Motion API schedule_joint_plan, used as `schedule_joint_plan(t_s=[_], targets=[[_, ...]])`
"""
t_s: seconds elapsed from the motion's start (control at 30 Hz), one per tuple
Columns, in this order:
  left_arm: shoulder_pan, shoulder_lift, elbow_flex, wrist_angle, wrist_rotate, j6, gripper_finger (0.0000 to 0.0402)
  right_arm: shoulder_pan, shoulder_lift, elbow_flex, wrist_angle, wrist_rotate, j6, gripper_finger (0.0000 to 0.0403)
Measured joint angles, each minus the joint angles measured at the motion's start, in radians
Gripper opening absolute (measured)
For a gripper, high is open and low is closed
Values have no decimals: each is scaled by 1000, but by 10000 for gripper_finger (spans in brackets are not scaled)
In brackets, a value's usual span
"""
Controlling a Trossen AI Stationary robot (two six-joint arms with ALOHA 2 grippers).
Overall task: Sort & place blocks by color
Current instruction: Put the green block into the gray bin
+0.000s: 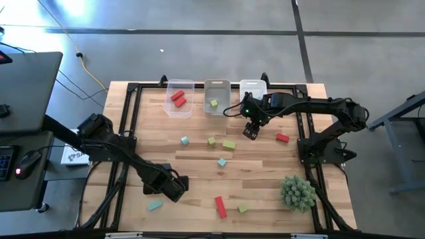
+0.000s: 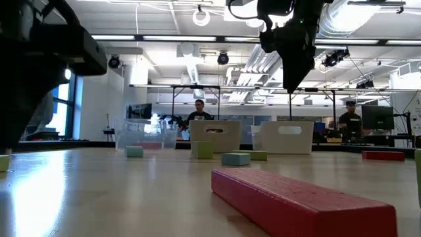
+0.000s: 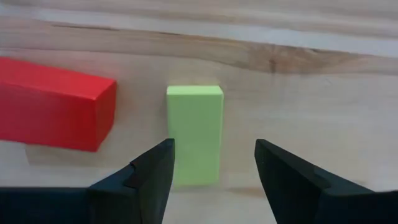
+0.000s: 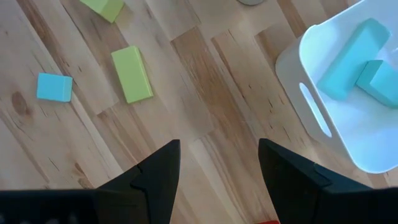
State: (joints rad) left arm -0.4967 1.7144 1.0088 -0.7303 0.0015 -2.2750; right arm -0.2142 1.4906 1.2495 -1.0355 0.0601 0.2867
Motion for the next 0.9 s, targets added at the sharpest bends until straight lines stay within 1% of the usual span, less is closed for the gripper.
schedule_joint_plan(t_s=[0.13,0.3,0.57,0.7,0.9], targets=[[16,23,0,-5,31,0,212,0,0,0,0,0,0,204],[20,28,0,-7,13,8,212,0,0,0,0,0,0,204],[20,28,0,-22,13,8,212,0,0,0,1,0,0,204],[20,52,0,-21,18,9,211,0,0,0,1,0,0,204],[20,89,4,17,27,52,210,0,1,0,3,0,3,204]])
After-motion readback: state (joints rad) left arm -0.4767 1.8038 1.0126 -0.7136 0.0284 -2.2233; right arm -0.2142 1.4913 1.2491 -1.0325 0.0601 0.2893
